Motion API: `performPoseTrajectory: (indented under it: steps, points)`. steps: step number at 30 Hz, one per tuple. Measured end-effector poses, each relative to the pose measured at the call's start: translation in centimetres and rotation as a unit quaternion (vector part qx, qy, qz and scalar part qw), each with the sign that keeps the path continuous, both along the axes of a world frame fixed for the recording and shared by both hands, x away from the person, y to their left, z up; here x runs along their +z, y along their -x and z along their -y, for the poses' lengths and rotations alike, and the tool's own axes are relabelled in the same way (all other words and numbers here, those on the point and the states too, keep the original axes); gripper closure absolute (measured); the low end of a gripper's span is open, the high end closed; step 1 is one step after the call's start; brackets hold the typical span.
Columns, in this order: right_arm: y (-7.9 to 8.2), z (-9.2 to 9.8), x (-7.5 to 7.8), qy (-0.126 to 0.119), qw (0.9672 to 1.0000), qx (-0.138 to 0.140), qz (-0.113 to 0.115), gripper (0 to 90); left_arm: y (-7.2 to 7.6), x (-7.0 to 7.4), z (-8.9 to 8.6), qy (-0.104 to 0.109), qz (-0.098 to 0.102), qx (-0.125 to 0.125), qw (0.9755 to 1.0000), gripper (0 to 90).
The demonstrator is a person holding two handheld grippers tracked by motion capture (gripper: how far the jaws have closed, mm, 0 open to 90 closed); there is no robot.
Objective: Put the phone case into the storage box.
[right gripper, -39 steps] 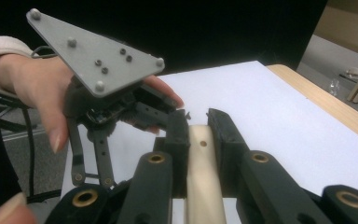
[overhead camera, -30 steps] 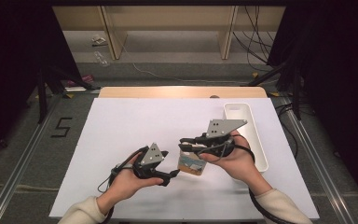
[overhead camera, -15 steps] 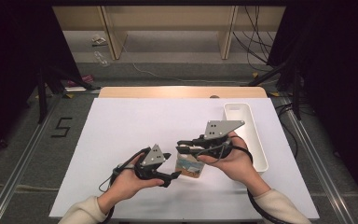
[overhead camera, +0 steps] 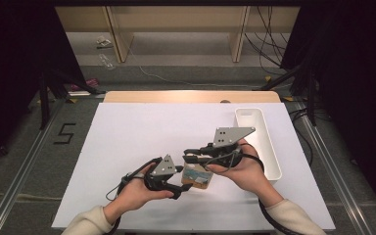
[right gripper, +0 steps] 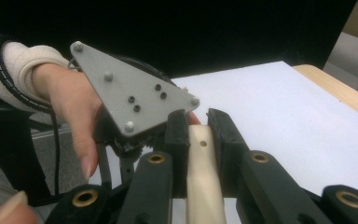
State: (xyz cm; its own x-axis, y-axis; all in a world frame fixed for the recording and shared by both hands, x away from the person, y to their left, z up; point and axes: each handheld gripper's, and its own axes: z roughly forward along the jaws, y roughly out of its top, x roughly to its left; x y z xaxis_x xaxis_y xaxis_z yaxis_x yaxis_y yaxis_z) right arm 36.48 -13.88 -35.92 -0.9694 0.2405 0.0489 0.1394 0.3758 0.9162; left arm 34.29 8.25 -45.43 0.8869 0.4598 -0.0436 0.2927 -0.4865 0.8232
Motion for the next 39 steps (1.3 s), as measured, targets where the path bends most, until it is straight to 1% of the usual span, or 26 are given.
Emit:
performPoseTrajectory:
  steps: [4, 7, 12, 13, 14, 15, 17, 21, 22, 25, 26, 28, 29, 30, 31, 32, 33, 37, 39]
  points:
    - [0.0, -0.1, -0.1, -0.001, 1.0, 0.002, -0.002, 79.6, 0.1, 0.0, 0.0, 0.0, 0.001, -0.006, 1.0, 40.5]
    - [0.1, -0.2, -0.1, -0.002, 1.0, 0.003, -0.003, 79.6, 0.2, 0.2, 0.1, 0.008, -0.001, -0.016, 0.9998, 44.4]
    - [0.1, -0.2, -0.1, -0.003, 1.0, 0.007, -0.004, 79.6, 0.2, 0.2, 0.1, 0.004, 0.0, -0.028, 0.9996, 49.6]
    - [0.1, -0.2, -0.1, -0.003, 1.0, 0.008, -0.004, 79.6, 0.2, 0.2, 0.1, 0.002, 0.004, -0.03, 0.9995, 50.4]
    - [0.1, -0.3, -0.1, -0.004, 0.9999, 0.009, -0.004, 79.6, 0.2, 0.2, 0.1, 0.002, 0.004, -0.03, 0.9995, 50.8]
    - [0.1, -0.3, -0.1, -0.004, 0.9999, 0.009, -0.004, 79.6, 0.2, 0.3, 0.1, 0.002, 0.009, -0.035, 0.9993, 51.3]
    - [0.2, -0.3, -0.1, -0.002, 0.9999, 0.01, -0.004, 79.6, 0.2, 0.3, 0.2, 0.005, 0.008, -0.035, 0.9993, 52.7]
    - [0.2, -0.4, -0.1, -0.002, 0.9999, 0.012, -0.006, 79.6, 0.3, 0.4, 0.2, 0.0, 0.014, -0.043, 0.999, 54.6]
    - [0.2, -0.4, -0.2, -0.003, 0.9999, 0.012, -0.005, 79.6, 0.3, 0.4, 0.2, 0.0, 0.017, -0.046, 0.9988, 56.6]
    - [0.2, -0.4, -0.2, -0.003, 0.9999, 0.013, -0.005, 79.6, 0.3, 0.5, 0.2, -0.004, 0.018, -0.049, 0.9986, 58.3]
    - [0.2, -0.5, -0.2, -0.003, 0.9999, 0.012, -0.004, 79.7, 0.3, 0.5, 0.2, -0.006, 0.018, -0.047, 0.9987, 60.4]
    - [0.2, -0.5, -0.2, -0.002, 0.9999, 0.013, -0.004, 79.6, 0.3, 0.5, 0.2, -0.009, 0.017, -0.048, 0.9987, 60.9]
    - [0.3, -0.5, -0.2, -0.001, 0.9999, 0.013, -0.004, 79.6, 0.3, 0.5, 0.2, -0.01, 0.017, -0.047, 0.9987, 62.9]
    - [0.3, -0.5, -0.2, -0.001, 0.9999, 0.013, -0.004, 79.6, 0.3, 0.6, 0.2, -0.011, 0.019, -0.047, 0.9987, 62.9]
    - [0.3, -0.5, -0.2, -0.003, 0.9999, 0.012, -0.003, 79.7, 0.3, 0.6, 0.1, -0.01, 0.02, -0.046, 0.9987, 65.5]
    - [0.3, -0.5, -0.2, -0.003, 0.9999, 0.012, -0.003, 79.7, 0.2, 0.7, 0.1, -0.013, 0.02, -0.044, 0.9987, 65.5]
    - [0.3, -0.5, -0.2, -0.004, 0.9999, 0.011, -0.004, 79.6, 0.2, 0.7, 0.0, -0.011, 0.021, -0.042, 0.9988, 67.1]
    - [0.3, -0.3, -0.1, -0.014, 0.9999, 0.01, -0.002, 79.7, 0.1, 1.1, -0.2, -0.015, 0.027, -0.035, 0.9989, 73.9]
    - [0.3, -0.3, -0.1, -0.015, 0.9998, 0.01, -0.001, 79.6, 0.1, 1.2, -0.3, -0.014, 0.028, -0.032, 0.999, 75.1]
